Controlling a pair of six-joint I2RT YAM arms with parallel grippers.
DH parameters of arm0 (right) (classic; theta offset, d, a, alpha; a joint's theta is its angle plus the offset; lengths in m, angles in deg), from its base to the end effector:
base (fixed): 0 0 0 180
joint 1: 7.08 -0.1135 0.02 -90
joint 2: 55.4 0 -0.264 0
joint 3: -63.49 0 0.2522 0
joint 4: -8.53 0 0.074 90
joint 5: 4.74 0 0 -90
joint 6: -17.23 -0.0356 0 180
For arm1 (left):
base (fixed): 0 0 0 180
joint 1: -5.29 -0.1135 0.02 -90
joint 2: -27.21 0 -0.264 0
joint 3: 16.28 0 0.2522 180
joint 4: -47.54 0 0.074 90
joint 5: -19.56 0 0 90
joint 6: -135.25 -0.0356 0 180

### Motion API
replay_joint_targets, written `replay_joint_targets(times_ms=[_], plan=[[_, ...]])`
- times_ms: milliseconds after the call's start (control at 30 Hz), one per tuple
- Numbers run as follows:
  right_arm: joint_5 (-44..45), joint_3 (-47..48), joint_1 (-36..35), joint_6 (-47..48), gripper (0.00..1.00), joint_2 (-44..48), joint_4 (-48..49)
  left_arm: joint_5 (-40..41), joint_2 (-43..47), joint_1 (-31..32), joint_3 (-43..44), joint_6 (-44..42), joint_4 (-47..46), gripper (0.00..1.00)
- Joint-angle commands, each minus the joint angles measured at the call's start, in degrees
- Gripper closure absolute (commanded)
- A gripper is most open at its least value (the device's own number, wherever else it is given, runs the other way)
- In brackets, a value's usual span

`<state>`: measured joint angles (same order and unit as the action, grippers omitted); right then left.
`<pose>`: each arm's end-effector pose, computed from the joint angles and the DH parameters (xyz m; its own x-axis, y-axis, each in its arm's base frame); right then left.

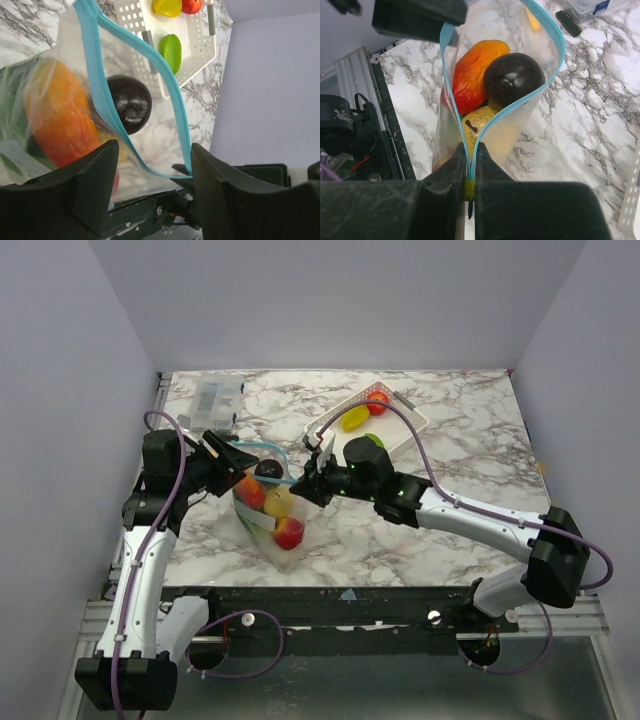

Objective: Place the food in the zip-top bag and seal the zipper
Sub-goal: Adjust the zipper food storage bag at the center of the board.

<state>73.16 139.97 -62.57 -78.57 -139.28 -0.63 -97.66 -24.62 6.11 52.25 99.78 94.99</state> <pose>0.1900 0.2895 0.3125 -0.2536 -0.1944 -0.9476 -0.8985 0.4101 0.1563 0.1890 -0.0190 0.3395 -0.6271 -0.7153 -0.3082 -0.1809 0.5187 -0.8356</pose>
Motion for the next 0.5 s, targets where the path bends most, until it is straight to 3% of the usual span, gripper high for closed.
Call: replay_joint_targets(times_ms=[0, 267, 467], plan=[[3.5, 3.7, 0.2, -5.1, 1.0, -0.3, -1.7, -2.4, 5.5, -0.3, -2.5, -1.7, 5.2, 0.36], [19.8, 9.9, 0.2, -25.4, 1.0, 4.2, -14.1, -6.8, 11.2, 0.0, -2.6, -10.6, 2.6, 0.33], [21.2, 9.5, 0.2, -37.8, 1.0, 9.8, -19.0, -10.7, 9.6, 7.0, -1.1, -21.0, -6.0, 0.35]])
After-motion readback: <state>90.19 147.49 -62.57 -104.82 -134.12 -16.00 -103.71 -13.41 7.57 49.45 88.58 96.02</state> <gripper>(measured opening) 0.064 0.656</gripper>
